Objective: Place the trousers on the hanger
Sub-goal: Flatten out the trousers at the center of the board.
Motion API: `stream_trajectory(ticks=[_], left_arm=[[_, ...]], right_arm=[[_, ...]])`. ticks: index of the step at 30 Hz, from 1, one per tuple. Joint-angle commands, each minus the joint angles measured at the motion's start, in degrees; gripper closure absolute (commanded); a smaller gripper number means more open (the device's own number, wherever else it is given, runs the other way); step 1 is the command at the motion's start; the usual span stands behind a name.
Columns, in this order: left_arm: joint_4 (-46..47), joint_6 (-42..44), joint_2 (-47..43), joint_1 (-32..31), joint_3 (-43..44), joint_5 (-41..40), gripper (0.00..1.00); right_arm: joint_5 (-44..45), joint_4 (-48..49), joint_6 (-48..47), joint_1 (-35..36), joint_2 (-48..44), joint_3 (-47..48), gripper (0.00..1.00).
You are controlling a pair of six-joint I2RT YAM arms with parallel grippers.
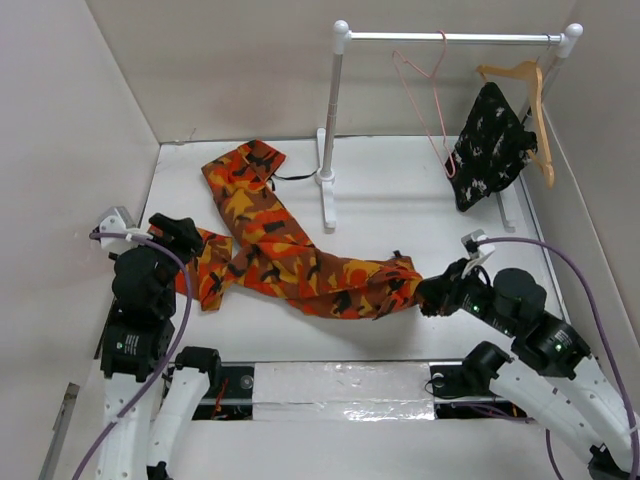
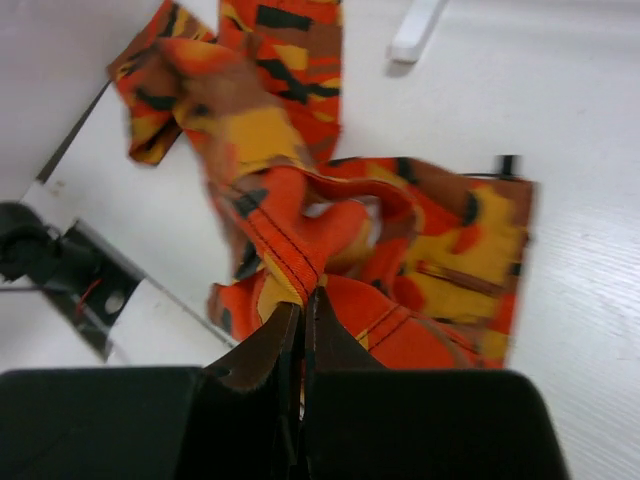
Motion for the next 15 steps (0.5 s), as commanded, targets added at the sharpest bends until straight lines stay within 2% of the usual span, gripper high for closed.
stream_trajectory(ticks=[1, 4, 5, 7, 8, 10, 11, 12, 13, 15], left_arm=[[3.2, 0.2, -1.2, 0.4, 2.2, -1.3, 0.34], [5.7, 1.7, 1.0, 0.4, 3.1, 5.7, 0.32], [6.4, 1.8, 2.1, 0.4, 3.4, 11.3, 0.35], [9.3, 2.3, 6.3, 0.4, 3.5, 17.2, 0.38], [10.6, 2.2, 7.3, 0.4, 2.7, 23.1, 0.40], [15.8, 1.5, 10.6, -0.7, 1.3, 26.7, 0.42], [17.6, 0.8, 11.5, -2.1, -0.4, 28.4, 0.42], [21.6, -0.3, 13.7, -4.0, -2.1, 29.4, 0.42], [23.9, -1.0, 14.9, -4.1, -3.5, 30.9, 0.42], [31.8, -2.8, 17.0, -4.1, -6.3, 37.0, 0.41]], right_arm=[[-13.1, 2.0, 1.0, 0.3, 2.0, 0.6, 1.00], [-21.4, 3.9, -0.1, 1.6, 6.3, -3.4, 1.00], [-22.4, 5.2, 0.1, 2.4, 7.3, -4.4, 1.00], [-22.6, 4.8, -1.1, 4.4, 11.2, -5.6, 1.00], [-23.1, 4.3, -1.2, 5.4, 12.2, -5.3, 1.00], [-21.0, 2.9, -1.2, 6.8, 14.3, -3.5, 0.97], [-19.8, 1.8, -0.5, 7.6, 14.3, -3.2, 0.85], [-19.9, 2.1, -0.2, 7.6, 13.7, -3.1, 0.49], [-19.8, 2.0, -0.2, 8.1, 13.4, -3.1, 0.40], [-19.4, 0.2, -0.2, 8.1, 13.3, -2.2, 0.30]])
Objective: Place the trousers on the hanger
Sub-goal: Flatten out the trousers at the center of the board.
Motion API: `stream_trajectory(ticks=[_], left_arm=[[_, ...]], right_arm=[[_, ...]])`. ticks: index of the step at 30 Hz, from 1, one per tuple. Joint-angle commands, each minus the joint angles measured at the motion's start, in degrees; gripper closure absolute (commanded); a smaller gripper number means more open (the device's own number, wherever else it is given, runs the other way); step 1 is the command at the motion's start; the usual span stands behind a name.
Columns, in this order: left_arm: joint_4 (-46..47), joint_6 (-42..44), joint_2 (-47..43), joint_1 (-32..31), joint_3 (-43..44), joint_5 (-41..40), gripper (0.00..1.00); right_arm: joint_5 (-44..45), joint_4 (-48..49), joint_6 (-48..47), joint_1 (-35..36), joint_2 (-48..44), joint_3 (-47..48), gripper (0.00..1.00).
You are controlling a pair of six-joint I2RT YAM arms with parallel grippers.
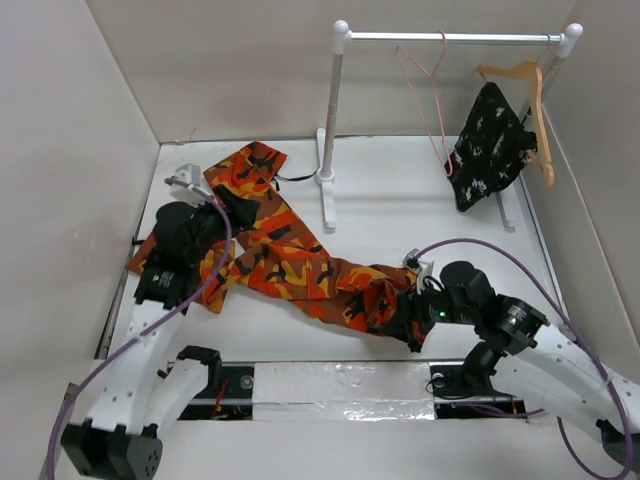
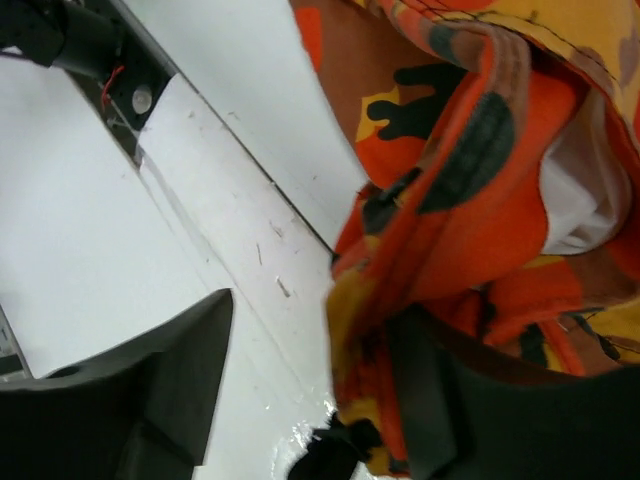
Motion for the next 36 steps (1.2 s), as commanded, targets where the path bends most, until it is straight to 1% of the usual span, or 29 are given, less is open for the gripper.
stream_trajectory(ticks=[1, 2, 4, 5, 6, 7, 8, 9, 10, 11, 12, 13, 14, 15, 17, 18, 20, 21, 23, 24, 27, 28, 30, 31, 32, 33, 34, 36], left_arm=[[15.1, -3.2, 4.1, -1.8, -4.5, 12.0, 0.41], [16.4, -3.2, 4.8, -3.4, -6.4, 10.5, 0.40], [18.4, -2.6, 7.5, -8.6, -7.5, 6.4, 0.40], [19.2, -2.4, 8.5, -15.5, -7.7, 2.4, 0.36], [20.5, -2.1, 9.7, -19.3, -7.5, -0.1, 0.33], [20.9, -1.8, 12.5, -23.0, -7.0, -2.6, 0.30], [21.1, -1.4, 13.8, -29.5, -5.5, -6.8, 0.22], [20.8, -1.3, 16.8, -32.3, -4.6, -8.3, 0.16], [20.5, -0.8, 18.1, -37.6, -2.6, -11.9, 0.10], [20.5, -0.8, 19.2, -37.6, -2.0, -12.6, 0.10], [21.6, 0.8, 21.4, -42.8, -1.5, -13.2, 0.02], [21.6, 1.8, 22.8, -45.6, -0.8, -14.2, 0.01], [21.5, 3.1, 23.9, -48.3, 1.0, -18.2, 0.01], [20.9, 5.3, 26.3, -52.4, 1.8, -20.5, 0.01], [21.3, 6.7, 28.6, -53.5, 3.3, -23.2, 0.01], [22.0, 7.6, 29.8, -53.5, 4.0, -22.2, 0.01], [22.8, 9.8, 33.6, -54.3, 5.8, -19.6, 0.01], [22.4, 9.8, 33.6, -54.3, 6.7, -19.1, 0.01], [20.8, 11.0, 37.4, -54.9, 9.8, -18.6, 0.01], [20.6, 11.3, 40.0, -54.9, 10.7, -18.1, 0.01], [22.7, 14.3, 44.0, -54.9, 13.6, -18.5, 0.01], [23.2, 15.5, 46.9, -54.9, 14.4, -18.9, 0.01], [23.2, 19.2, 50.3, -54.4, 18.3, -16.6, 0.01], [22.8, 20.6, 53.9, -54.4, 19.8, -15.3, 0.01], [22.2, 21.3, 55.7, -53.5, 23.3, -14.5, 0.01], [21.0, 22.1, 59.4, -52.3, 25.0, -14.0, 0.01], [20.4, 22.5, 61.2, -51.5, 26.6, -12.8, 0.01], [19.1, 23.6, 64.3, -50.0, 30.7, -5.2, 0.01]], right_arm=[[-1.2, -0.1, -0.3, 0.6, -1.2, 3.0, 0.29], [-1.1, -0.2, -0.3, 0.6, -1.0, 3.3, 0.29], [1.5, -0.3, 0.6, 0.6, -0.7, 5.2, 0.23], [3.5, 0.0, 1.1, 0.6, -0.8, 6.6, 0.22], [6.1, -0.2, 1.5, 0.6, -1.0, 10.4, 0.22], [12.0, 0.0, 2.0, 0.6, -1.3, 11.9, 0.23], [14.8, 2.4, 2.5, 0.6, -1.5, 12.7, 0.24], [17.0, 3.2, 2.6, 0.6, -1.5, 13.3, 0.30], [22.5, 2.1, 2.3, 0.6, -0.3, 14.2, 0.36], [25.8, 1.0, 2.1, 0.6, -0.3, 15.2, 0.43], [28.9, -0.2, 2.5, 0.6, 0.4, 16.2, 0.65], [35.2, -0.7, 2.8, 0.6, 0.3, 16.8, 0.81], [38.1, -0.4, 3.3, 0.1, 0.1, 16.6, 0.92], [40.0, -0.1, 3.4, 0.1, -0.5, 16.3, 1.00], [42.1, 2.4, 3.7, -1.0, -1.8, 14.1, 1.00], [41.7, 2.7, 4.0, -1.6, -1.8, 13.5, 1.00], [41.0, 2.6, 4.9, -3.5, -0.9, 12.7, 0.97], [41.6, 2.4, 5.3, -4.0, -0.7, 12.6, 0.97], [41.6, 3.0, 4.8, -5.7, -1.4, 12.0, 0.96], [41.4, 3.3, 4.6, -6.2, -1.8, 11.6, 0.94], [41.3, 3.7, 4.5, -8.2, -2.8, 11.4, 0.90], [40.5, 3.9, 4.4, -8.2, -3.2, 11.3, 0.90], [40.0, 3.8, 4.4, -8.9, -4.1, 11.2, 0.89], [39.8, 3.5, 4.5, -8.9, -4.5, 11.2, 0.89], [39.8, 3.0, 4.6, -8.9, -4.9, 11.2, 0.89], [39.9, 2.7, 4.7, -8.9, -5.8, 11.3, 0.89], [40.1, 2.6, 4.7, -8.9, -6.3, 11.2, 0.88], [40.2, 2.4, 4.8, -8.9, -7.4, 11.1, 0.88]])
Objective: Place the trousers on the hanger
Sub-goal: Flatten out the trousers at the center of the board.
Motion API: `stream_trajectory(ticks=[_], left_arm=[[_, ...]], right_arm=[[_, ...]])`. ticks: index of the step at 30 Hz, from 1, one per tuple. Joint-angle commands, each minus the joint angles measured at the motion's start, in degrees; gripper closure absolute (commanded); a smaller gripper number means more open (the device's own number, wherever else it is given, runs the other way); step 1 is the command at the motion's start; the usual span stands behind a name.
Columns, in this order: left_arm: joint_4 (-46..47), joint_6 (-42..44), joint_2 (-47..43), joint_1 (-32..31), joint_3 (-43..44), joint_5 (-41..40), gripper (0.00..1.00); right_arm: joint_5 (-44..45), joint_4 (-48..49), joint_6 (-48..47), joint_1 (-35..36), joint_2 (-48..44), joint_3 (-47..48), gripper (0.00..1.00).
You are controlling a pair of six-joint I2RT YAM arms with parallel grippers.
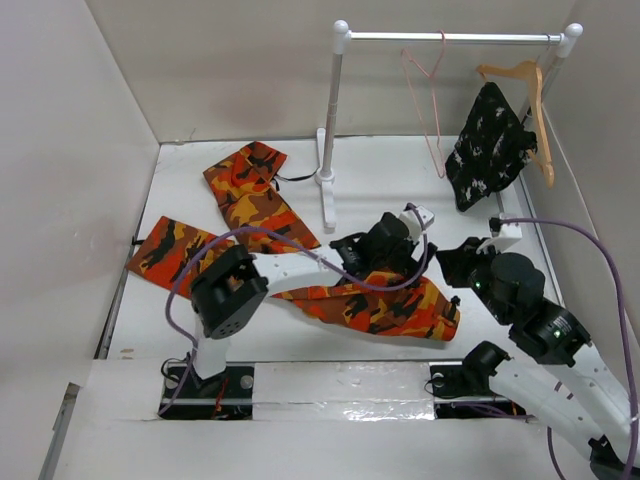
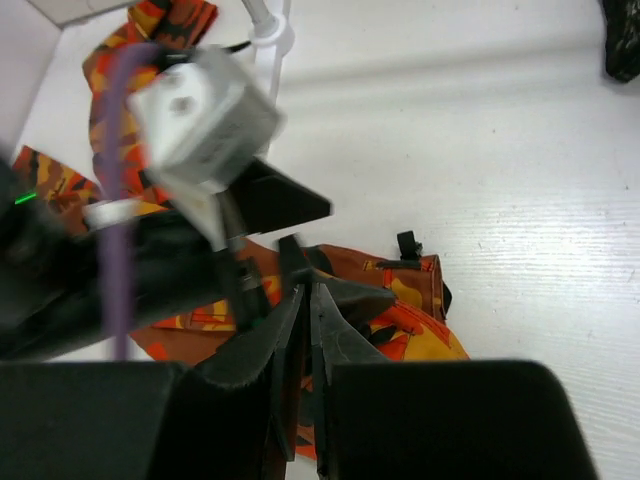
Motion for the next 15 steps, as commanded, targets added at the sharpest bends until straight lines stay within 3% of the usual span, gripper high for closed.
stream_trajectory(ticks=[1, 5, 7, 13, 14, 15], left_arm=[[-1.7, 4.3, 4.9, 2.9, 6.2, 9.5, 0.01], [-3.1, 5.1, 8.4, 3.0, 9.2, 16.9, 0.02], [-3.2, 4.9, 9.2, 3.0, 9.4, 17.7, 0.10], [-0.3, 3.4, 4.5, 3.0, 3.5, 21.6, 0.45], [0.4, 2.5, 3.3, 3.0, 0.7, 21.9, 0.54], [2.0, 2.1, 2.1, 3.0, -0.8, 22.3, 0.71]], right_arm=[[1.1, 2.0, 0.4, -0.4, -1.9, -0.1, 0.87], [1.3, 1.1, 0.2, -0.4, -2.7, -0.4, 0.84], [1.3, 1.6, 0.3, -0.4, -2.5, -0.7, 0.83], [1.8, 2.9, 0.6, -0.4, -0.9, -1.8, 0.80], [2.6, 3.2, 0.8, -0.4, -0.7, -1.9, 0.79], [2.7, 3.5, 0.9, -0.4, -0.5, -2.1, 0.79]])
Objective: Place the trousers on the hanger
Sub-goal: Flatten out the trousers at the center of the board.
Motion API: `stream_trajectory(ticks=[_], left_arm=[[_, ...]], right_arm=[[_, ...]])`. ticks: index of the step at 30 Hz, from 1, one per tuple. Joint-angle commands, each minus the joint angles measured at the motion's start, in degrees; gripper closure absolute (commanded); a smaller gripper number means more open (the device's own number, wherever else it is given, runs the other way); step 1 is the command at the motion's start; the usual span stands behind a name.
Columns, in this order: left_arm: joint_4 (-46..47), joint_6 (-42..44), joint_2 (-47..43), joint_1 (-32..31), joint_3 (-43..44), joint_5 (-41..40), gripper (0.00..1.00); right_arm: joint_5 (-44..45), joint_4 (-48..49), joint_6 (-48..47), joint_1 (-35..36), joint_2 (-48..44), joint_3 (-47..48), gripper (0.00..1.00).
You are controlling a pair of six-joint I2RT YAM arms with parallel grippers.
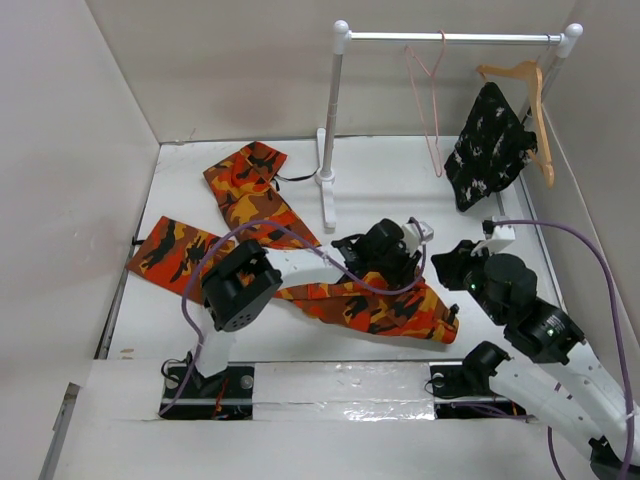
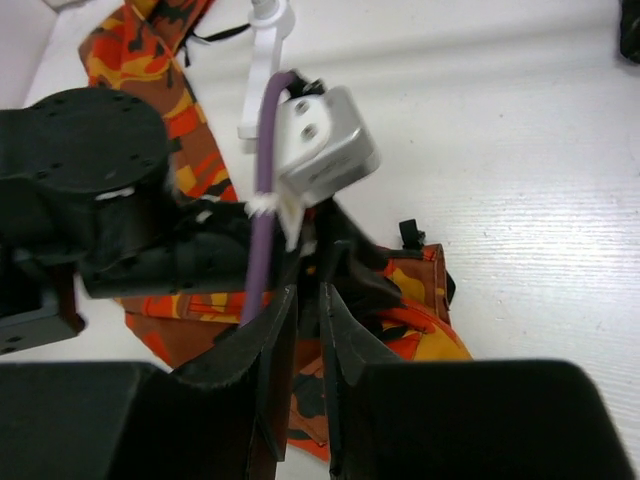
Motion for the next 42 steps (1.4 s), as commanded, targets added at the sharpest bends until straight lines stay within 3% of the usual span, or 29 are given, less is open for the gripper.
stream_trajectory(ticks=[1, 3, 6, 7, 11, 12, 14, 15, 16, 18, 26, 29, 31, 32, 33, 35, 36, 42], left_arm=[[3.6, -1.1, -8.8, -0.3, -5.0, 4.3, 0.80], [3.7, -3.0, -10.7, -0.3, -7.8, 4.9, 1.00], [6.2, -4.6, -15.4, -0.3, -13.1, 5.9, 1.00], [6.7, -4.8, -18.0, -0.8, -14.6, 5.7, 1.00], [11.7, -6.5, -23.7, -1.9, -22.8, 3.3, 1.00], [11.3, -6.3, -23.8, -1.9, -22.4, 1.9, 0.90], [9.5, -5.1, -22.3, -2.5, -19.1, 0.5, 0.61], [9.0, -4.6, -21.0, -2.5, -18.0, 0.2, 0.38], [9.4, -4.1, -20.2, -2.5, -17.3, 0.3, 0.32], [10.1, -3.3, -18.0, -2.5, -14.7, 1.0, 0.24], [0.6, 1.9, 0.7, -3.1, 1.4, 1.5, 0.24], [0.1, 2.6, 2.9, -3.1, 2.0, 2.7, 0.29], [0.4, 2.9, 2.8, -3.1, 1.5, 2.7, 0.38], [0.6, 2.9, 2.6, -3.1, 0.7, 2.8, 0.49], [1.5, 2.7, 2.2, -3.1, 0.0, 2.3, 0.70], [2.3, 1.6, -0.1, -3.1, -2.2, 1.9, 0.96], [4.0, 0.9, -1.5, -3.1, -3.6, 1.6, 1.00], [19.0, -5.7, -19.7, -3.1, -23.0, -4.2, 1.00]], right_arm=[[2.2, 3.9, 0.7, -0.2, 0.4, -0.9, 0.77], [1.5, 4.9, 1.4, -0.2, 0.7, -1.8, 0.74], [2.1, 5.5, 1.9, -0.7, 2.0, -2.9, 0.64], [2.3, 5.7, 1.9, -0.7, 2.5, -3.1, 0.56], [1.1, 8.0, 2.9, -0.7, 6.2, -5.8, 0.46], [0.8, 8.7, 3.4, -0.7, 6.6, -6.2, 0.46], [-0.6, 11.0, 3.7, -0.7, 7.2, -6.9, 0.46], [-1.1, 11.5, 3.8, -0.7, 7.1, -7.3, 0.46], [-1.4, 11.8, 4.0, -0.7, 6.9, -7.4, 0.46], [-1.5, 10.9, 4.5, -0.7, 5.5, -7.4, 0.47], [3.8, 5.5, 6.5, -0.7, -3.6, -5.3, 0.50], [5.5, 4.5, 6.4, -1.2, -6.1, -3.8, 0.50], [5.8, 4.5, 5.9, -1.2, -6.1, -3.1, 0.50], [5.9, 4.5, 5.9, -1.2, -5.5, -2.8, 0.50], [5.9, 4.6, 6.0, -1.2, -5.1, -2.6, 0.50], [6.1, 5.2, 6.0, -1.2, -4.5, -2.9, 0.50], [6.2, 5.5, 6.1, -1.2, -4.0, -3.7, 0.50], [2.8, 9.4, 7.5, -1.2, -0.5, -8.8, 0.47]])
